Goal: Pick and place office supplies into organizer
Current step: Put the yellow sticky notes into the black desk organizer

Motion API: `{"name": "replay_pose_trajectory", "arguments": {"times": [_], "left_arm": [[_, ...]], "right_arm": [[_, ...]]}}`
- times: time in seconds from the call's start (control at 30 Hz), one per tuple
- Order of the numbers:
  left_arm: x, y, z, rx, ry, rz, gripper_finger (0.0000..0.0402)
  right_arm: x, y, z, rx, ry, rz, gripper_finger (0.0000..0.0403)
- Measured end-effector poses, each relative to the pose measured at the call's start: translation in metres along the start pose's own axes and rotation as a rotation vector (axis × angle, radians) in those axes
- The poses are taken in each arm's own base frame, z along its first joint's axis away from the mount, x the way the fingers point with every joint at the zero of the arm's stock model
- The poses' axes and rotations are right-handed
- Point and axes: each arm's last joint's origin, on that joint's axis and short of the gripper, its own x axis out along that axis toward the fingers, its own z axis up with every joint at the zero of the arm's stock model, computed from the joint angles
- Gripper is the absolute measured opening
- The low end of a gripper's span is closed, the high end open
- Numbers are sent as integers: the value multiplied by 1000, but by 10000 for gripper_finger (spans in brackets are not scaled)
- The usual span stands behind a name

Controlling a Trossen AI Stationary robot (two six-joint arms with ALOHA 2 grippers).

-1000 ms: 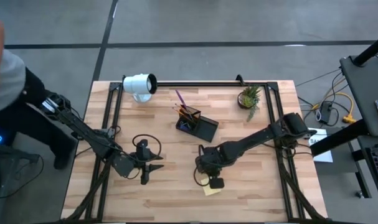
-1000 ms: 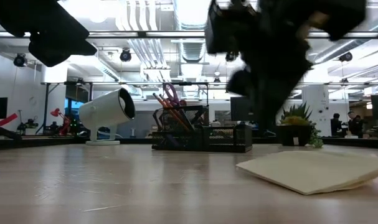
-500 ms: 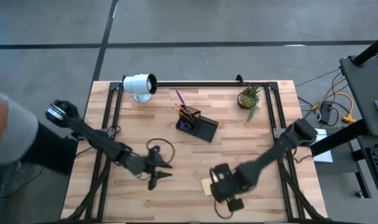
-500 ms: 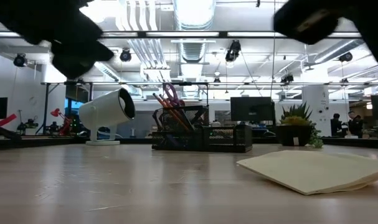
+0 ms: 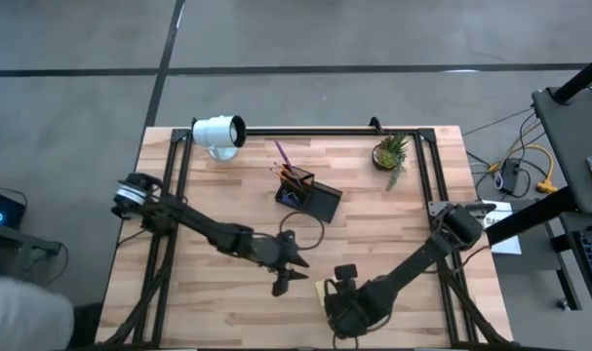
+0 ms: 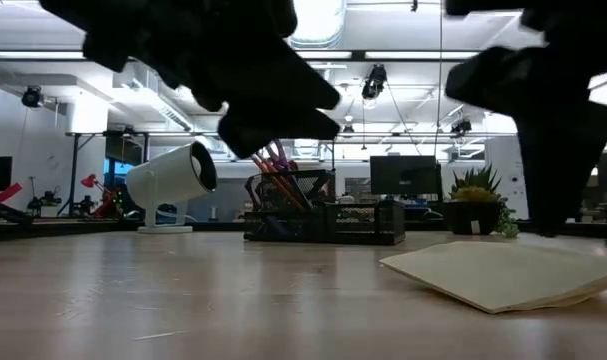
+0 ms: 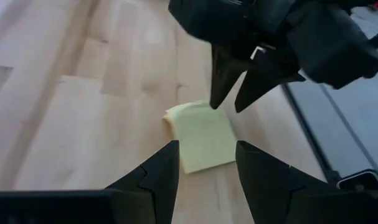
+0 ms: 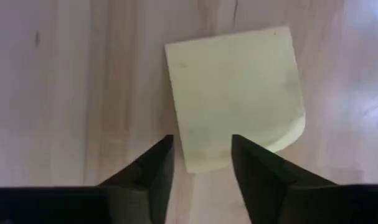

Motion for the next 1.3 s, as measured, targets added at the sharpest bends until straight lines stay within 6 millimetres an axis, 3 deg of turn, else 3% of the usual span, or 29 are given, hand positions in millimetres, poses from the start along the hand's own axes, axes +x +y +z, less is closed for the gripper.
{"name": "replay_pose_trajectory", "arguments": {"times": [0.27,0.5,0.83,1.07,1.3], "left_arm": [[28,2,-10,1,59,-18,143],[42,6,-20,-2,92,-41,143],[66,5,-16,43,72,-79,143],[81,16,-27,29,128,-94,143],[83,17,-33,28,150,-108,143]], "right_arm": [[9,8,-1,0,-54,-119,193],[23,10,-4,-53,-39,-170,194],[26,9,-3,-91,-81,-219,194],[32,1,-1,-121,-116,-289,194],[34,-2,2,-135,-139,-319,194]]}}
